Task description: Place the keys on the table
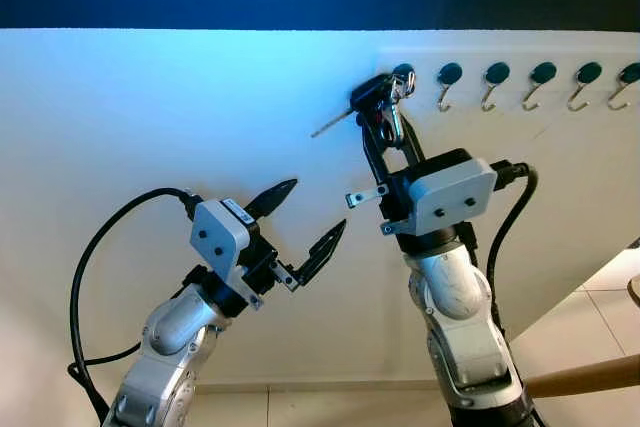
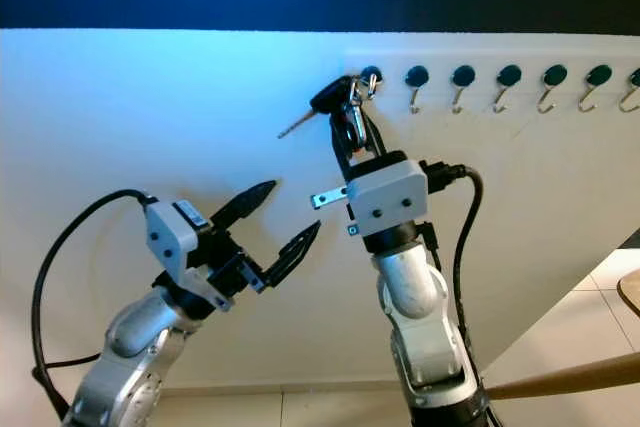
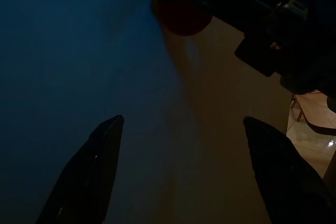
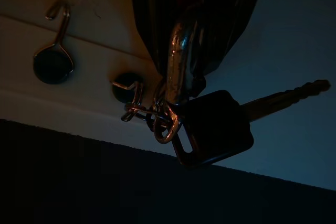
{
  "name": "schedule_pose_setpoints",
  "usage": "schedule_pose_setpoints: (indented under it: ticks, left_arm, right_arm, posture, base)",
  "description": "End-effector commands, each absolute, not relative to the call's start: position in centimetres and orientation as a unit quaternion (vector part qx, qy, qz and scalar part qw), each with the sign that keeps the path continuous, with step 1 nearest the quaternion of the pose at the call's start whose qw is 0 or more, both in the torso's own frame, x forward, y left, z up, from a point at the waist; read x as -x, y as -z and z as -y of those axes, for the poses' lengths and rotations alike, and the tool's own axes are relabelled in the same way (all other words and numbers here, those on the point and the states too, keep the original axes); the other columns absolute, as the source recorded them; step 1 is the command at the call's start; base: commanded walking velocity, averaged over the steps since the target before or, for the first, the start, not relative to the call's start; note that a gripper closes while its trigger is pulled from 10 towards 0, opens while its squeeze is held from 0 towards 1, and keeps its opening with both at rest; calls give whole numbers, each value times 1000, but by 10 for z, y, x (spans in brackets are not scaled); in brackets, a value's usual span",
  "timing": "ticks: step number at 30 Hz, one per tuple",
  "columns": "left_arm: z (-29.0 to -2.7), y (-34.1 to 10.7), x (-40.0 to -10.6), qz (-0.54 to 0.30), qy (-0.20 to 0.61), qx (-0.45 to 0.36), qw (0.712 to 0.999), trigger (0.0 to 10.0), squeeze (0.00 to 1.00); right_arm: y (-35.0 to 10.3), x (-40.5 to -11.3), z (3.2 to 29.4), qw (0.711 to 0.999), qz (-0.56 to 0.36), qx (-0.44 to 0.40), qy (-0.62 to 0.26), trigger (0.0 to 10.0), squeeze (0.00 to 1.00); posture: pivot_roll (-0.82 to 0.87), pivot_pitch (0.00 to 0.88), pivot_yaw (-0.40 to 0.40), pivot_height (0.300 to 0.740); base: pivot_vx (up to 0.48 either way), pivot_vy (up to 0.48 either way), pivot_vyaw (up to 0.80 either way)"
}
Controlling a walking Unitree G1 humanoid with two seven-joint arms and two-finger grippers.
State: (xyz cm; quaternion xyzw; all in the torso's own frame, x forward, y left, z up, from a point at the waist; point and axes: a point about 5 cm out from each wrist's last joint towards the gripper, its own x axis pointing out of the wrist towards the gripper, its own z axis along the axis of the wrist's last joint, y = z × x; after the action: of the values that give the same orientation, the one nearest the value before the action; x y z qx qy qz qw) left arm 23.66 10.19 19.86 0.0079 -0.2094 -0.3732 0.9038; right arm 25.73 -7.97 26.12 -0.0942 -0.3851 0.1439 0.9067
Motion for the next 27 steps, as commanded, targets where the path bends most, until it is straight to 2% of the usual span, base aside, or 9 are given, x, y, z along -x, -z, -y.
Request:
schedule_pose_setpoints:
  ticks: [1, 2, 3, 4, 11, 15, 17, 20, 27]
  left_arm:
    - [-101, -199, -234, 210, 380, -5, 901, 10000, 0]
    - [-100, -198, -234, 209, 380, -5, 901, 10000, 0]
    - [-100, -198, -234, 209, 380, -5, 901, 10000, 0]
    - [-100, -198, -233, 209, 381, -6, 901, 10000, 0]
    - [-100, -198, -233, 209, 380, -7, 901, 10000, 0]
    - [-100, -197, -233, 208, 381, -7, 901, 10000, 0]
    - [-100, -197, -232, 207, 382, -7, 901, 10000, 0]
    - [-100, -197, -232, 206, 381, -7, 901, 10000, 0]
    - [-101, -197, -232, 207, 381, -7, 901, 10000, 0]
  right_arm:
    - [-268, -253, 74, 899, 396, 87, -164, 8824, 0]
    - [-268, -253, 73, 900, 393, 83, -170, 9490, 0]
    - [-268, -253, 73, 900, 393, 83, -170, 9490, 0]
    - [-270, -252, 71, 899, 393, 74, -181, 10000, 0]
    - [-287, -249, 62, 889, 403, 31, -216, 10000, 0]
    - [-287, -254, 58, 898, 370, 9, -240, 10000, 0]
    - [-274, -258, 50, 904, 321, 13, -284, 10000, 0]
    - [-265, -258, 45, 902, 294, 26, -314, 10000, 0]
    - [-255, -256, 40, 899, 271, 44, -341, 10000, 0]
  posture:
    - [20, 80, -8, 740]
    - [21, 80, -8, 740]
    - [21, 80, -8, 740]
    - [22, 80, -9, 740]
    - [21, 87, -7, 740]
    - [22, 90, -6, 740]
    - [24, 91, -7, 740]
    - [22, 91, -6, 740]
    - [23, 94, -6, 740]
  base:
    - [0, 0, 0]
    - [0, 0, 0]
    - [0, 0, 0]
    - [0, 0, 0]
    - [0, 0, 0]
    - [0, 0, 0]
    - [0, 0, 0]
    - [0, 0, 0]
    - [0, 0, 0]
